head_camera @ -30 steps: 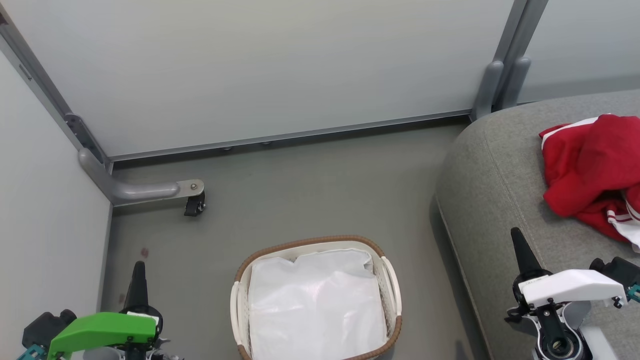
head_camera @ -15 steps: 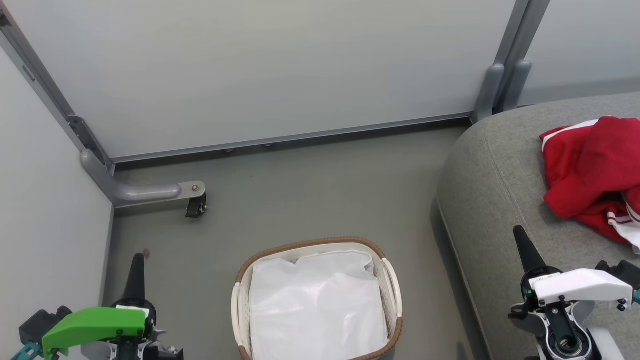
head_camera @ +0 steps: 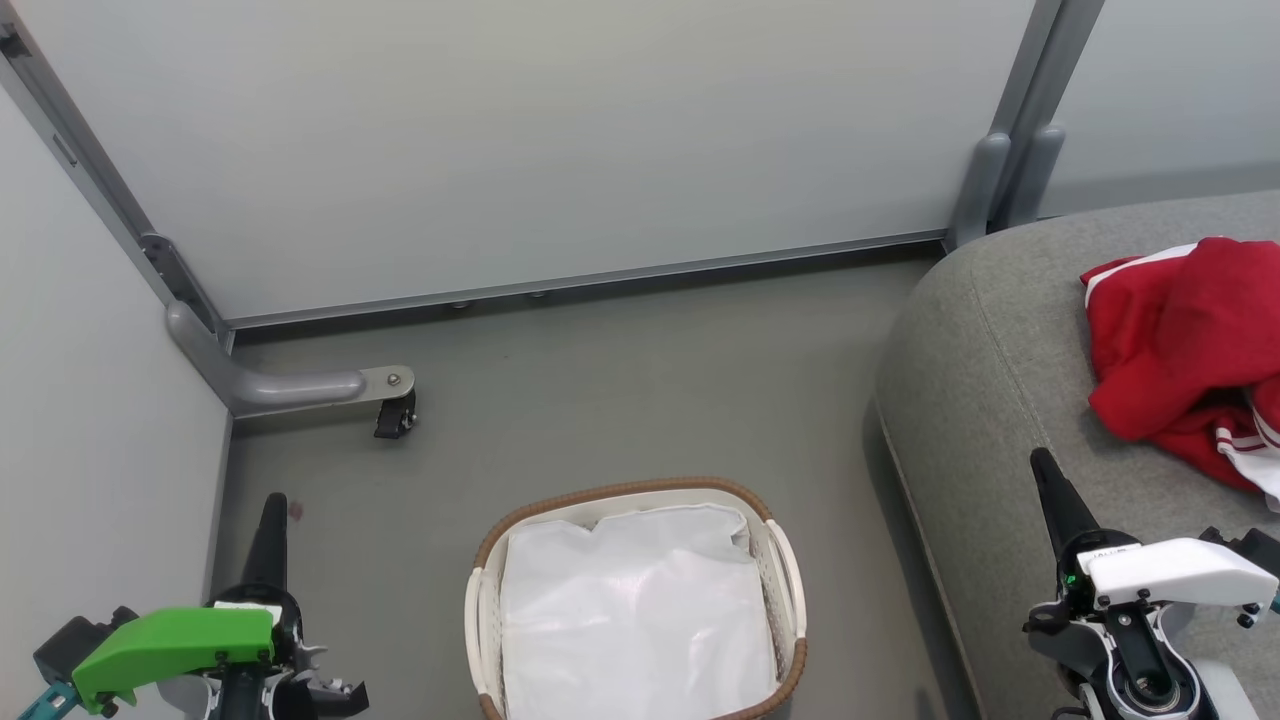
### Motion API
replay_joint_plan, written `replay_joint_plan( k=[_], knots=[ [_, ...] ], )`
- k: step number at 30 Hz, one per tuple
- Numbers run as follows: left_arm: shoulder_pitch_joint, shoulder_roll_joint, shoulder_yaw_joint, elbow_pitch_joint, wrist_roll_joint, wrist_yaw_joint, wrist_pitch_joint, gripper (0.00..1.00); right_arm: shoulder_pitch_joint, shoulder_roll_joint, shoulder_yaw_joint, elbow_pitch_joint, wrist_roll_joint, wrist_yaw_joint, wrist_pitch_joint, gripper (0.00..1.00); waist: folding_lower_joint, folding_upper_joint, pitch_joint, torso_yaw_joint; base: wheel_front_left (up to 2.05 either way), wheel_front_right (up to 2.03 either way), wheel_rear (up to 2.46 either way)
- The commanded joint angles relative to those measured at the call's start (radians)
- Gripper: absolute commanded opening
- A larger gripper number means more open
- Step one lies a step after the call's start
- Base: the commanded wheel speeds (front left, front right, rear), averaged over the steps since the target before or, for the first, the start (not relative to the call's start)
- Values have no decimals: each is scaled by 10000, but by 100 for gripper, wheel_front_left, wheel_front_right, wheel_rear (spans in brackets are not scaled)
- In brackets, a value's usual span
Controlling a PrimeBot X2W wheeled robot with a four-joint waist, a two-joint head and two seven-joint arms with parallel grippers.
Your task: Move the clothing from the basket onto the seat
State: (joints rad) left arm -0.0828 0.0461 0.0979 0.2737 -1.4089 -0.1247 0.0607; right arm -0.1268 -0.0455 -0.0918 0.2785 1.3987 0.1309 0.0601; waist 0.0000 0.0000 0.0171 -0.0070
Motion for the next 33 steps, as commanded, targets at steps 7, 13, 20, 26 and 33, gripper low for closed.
replay_joint_plan(
  k=[7,13,20,26,33],
  knots=[
    [-259,64,94,-129,-658,-75,177,0,137,-65,-100,-168,683,-2,196,0,0,0,-34,18,0,0,0],
    [-252,65,123,-185,-1068,-79,283,0,173,-67,-142,-234,1108,-2,298,0,0,0,-63,32,0,0,0],
    [-302,67,157,-255,-1538,-82,432,0,205,-72,-191,-298,1623,-3,435,0,0,0,-98,49,0,0,0],
    [-324,70,177,-292,-1944,-87,531,0,227,-74,-234,-349,2030,-3,530,0,0,0,-126,64,0,0,0],
    [-313,69,184,-299,-2054,-88,578,0,241,-76,-248,-369,2155,-3,576,0,0,0,-140,70,0,0,0]
  ],
)
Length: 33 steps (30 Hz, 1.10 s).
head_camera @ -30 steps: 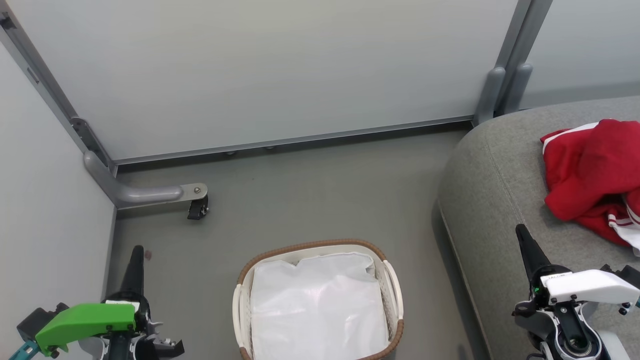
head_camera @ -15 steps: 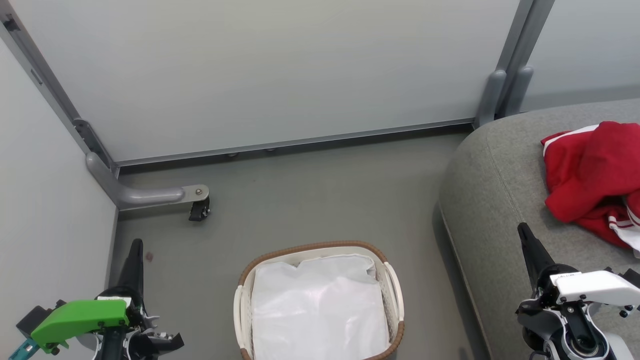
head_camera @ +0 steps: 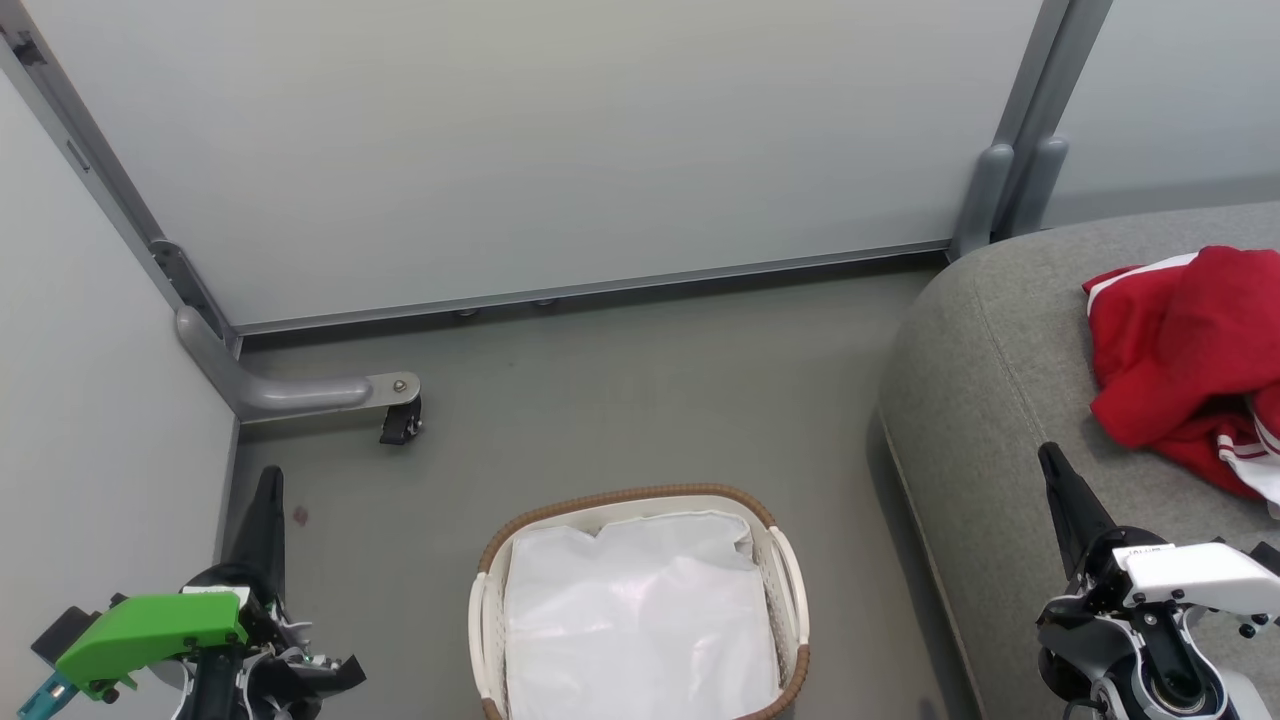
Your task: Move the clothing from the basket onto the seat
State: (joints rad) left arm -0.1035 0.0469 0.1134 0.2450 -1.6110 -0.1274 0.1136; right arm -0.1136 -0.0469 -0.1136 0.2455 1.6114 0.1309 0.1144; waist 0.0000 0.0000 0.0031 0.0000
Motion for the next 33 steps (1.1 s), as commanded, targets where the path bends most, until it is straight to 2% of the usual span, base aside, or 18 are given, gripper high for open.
replay_joint_plan(
  k=[1,33],
  knots=[
    [-105,62,27,-12,-33,-61,49,0,109,-62,-28,-39,28,-3,33,0,0,0,0,0,0,0,0],
    [-105,62,24,-14,-34,-61,45,0,108,-62,-26,-38,30,-2,31,0,0,0,0,0,0,0,0]
  ],
)
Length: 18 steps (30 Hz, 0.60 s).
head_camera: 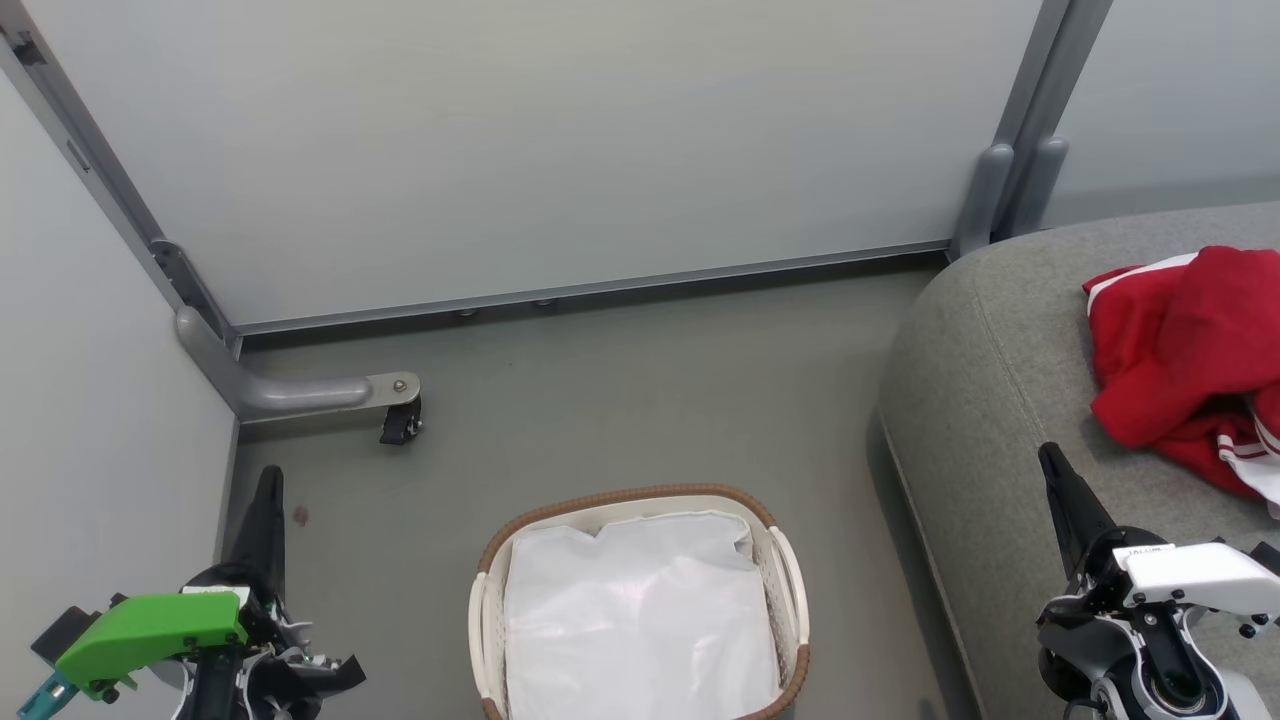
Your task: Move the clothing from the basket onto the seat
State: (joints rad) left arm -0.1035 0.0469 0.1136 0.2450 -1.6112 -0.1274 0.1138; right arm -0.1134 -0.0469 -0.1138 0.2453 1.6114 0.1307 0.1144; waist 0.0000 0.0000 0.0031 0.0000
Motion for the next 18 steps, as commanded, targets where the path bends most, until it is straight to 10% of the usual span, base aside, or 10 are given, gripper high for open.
replay_joint_plan(
  k=[1,18],
  knots=[
    [-105,62,22,-14,-32,-61,43,0,106,-62,-24,-36,30,0,31,0,0,0,0,0,0,0,0],
    [-104,62,21,-14,-33,-61,42,0,106,-61,-23,-34,30,0,31,0,0,0,0,0,0,0,0]
  ],
)
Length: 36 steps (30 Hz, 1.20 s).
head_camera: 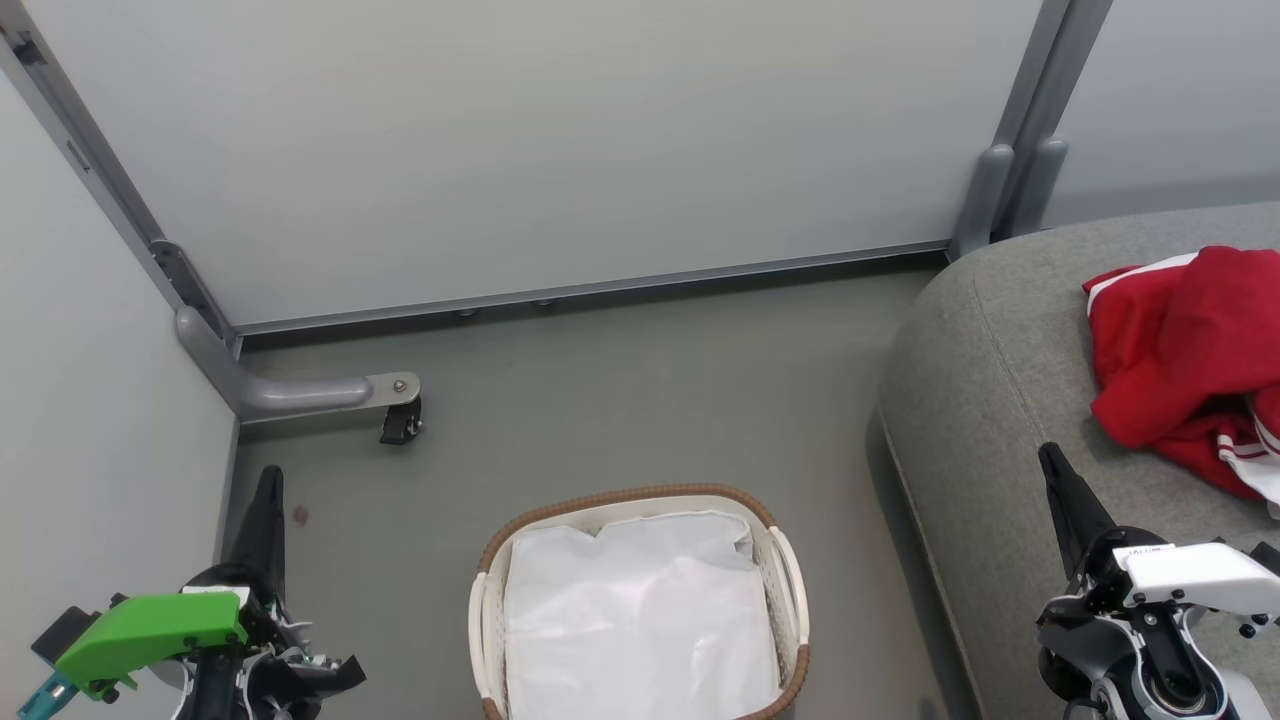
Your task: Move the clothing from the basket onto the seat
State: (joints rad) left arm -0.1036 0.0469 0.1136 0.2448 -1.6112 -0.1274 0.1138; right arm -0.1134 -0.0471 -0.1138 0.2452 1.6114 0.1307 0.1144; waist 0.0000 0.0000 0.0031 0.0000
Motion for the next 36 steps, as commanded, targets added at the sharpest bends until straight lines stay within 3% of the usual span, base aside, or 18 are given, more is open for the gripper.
replay_joint_plan(
  k=[1,36],
  knots=[
    [-103,62,21,-12,-33,-61,42,0,106,-59,-23,-32,31,0,31,0,0,0,0,0,0,0,0],
    [-102,62,21,-14,-34,-62,41,0,107,-59,-21,-33,31,0,29,0,0,0,0,0,0,0,0]
  ],
)
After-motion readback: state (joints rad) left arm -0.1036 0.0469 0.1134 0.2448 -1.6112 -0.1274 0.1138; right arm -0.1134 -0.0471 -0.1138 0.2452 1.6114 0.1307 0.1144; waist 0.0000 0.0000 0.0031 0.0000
